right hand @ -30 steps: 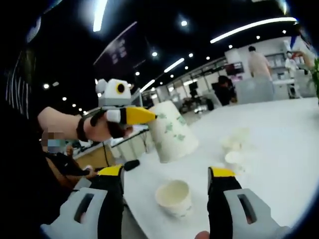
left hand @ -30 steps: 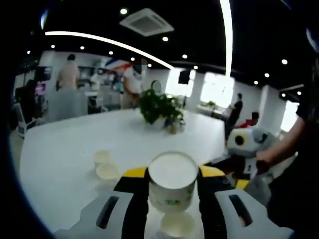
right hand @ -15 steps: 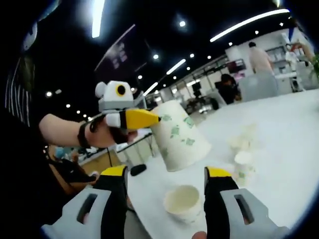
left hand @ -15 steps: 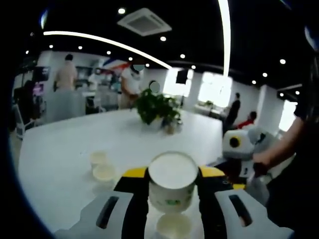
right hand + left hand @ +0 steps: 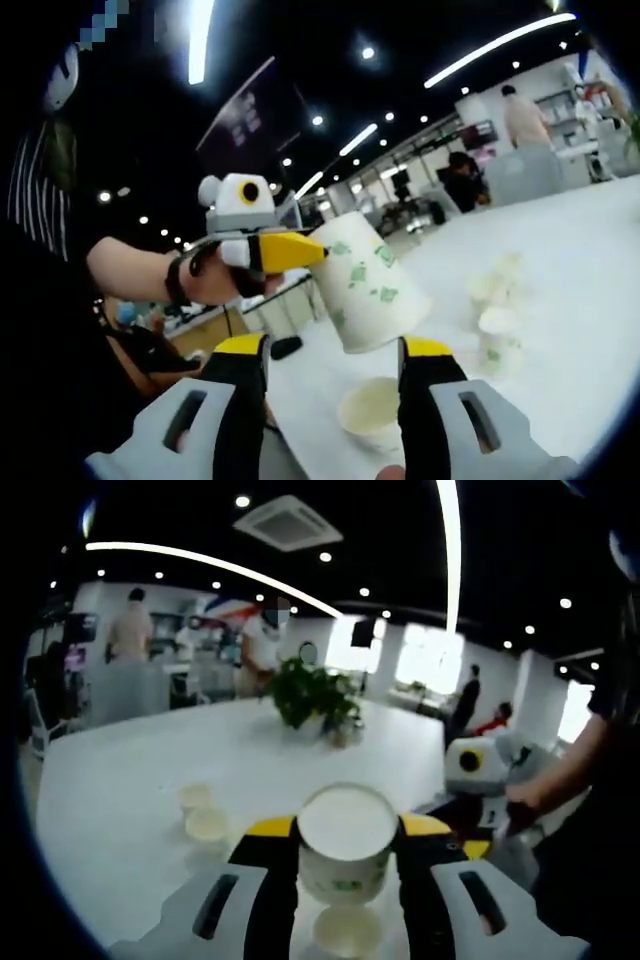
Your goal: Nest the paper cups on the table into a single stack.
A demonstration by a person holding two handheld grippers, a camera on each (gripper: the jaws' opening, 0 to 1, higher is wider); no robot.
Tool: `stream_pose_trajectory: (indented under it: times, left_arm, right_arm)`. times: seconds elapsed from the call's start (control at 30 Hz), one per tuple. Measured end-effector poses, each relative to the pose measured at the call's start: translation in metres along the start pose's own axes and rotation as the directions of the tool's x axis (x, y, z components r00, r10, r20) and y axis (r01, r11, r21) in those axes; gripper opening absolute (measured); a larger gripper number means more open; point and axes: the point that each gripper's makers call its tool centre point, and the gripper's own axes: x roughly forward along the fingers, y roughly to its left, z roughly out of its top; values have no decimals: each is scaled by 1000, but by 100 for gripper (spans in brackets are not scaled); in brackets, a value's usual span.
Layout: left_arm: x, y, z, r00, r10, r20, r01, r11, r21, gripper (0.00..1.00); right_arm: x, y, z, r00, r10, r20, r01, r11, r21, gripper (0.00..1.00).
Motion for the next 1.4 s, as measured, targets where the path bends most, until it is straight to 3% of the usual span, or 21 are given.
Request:
stream_pose_trajectory:
  times: [0.47, 0.9, 1.4]
  left_arm:
    - [-7, -8, -5, 999, -30, -19, 31, 999, 41, 36]
    - [-11, -16, -14, 998, -52, -36, 55, 996, 67, 36]
    - [-16, -18, -26, 996, -72, -52, 75, 996, 48, 35]
  right_arm:
    - [-10, -2, 17, 999, 6, 45, -7, 1000, 19, 44]
    - [-23, -4, 30, 996, 21, 84, -22, 1000, 18, 33]
    - [-26, -5, 41, 992, 53, 112, -60, 997, 56, 21]
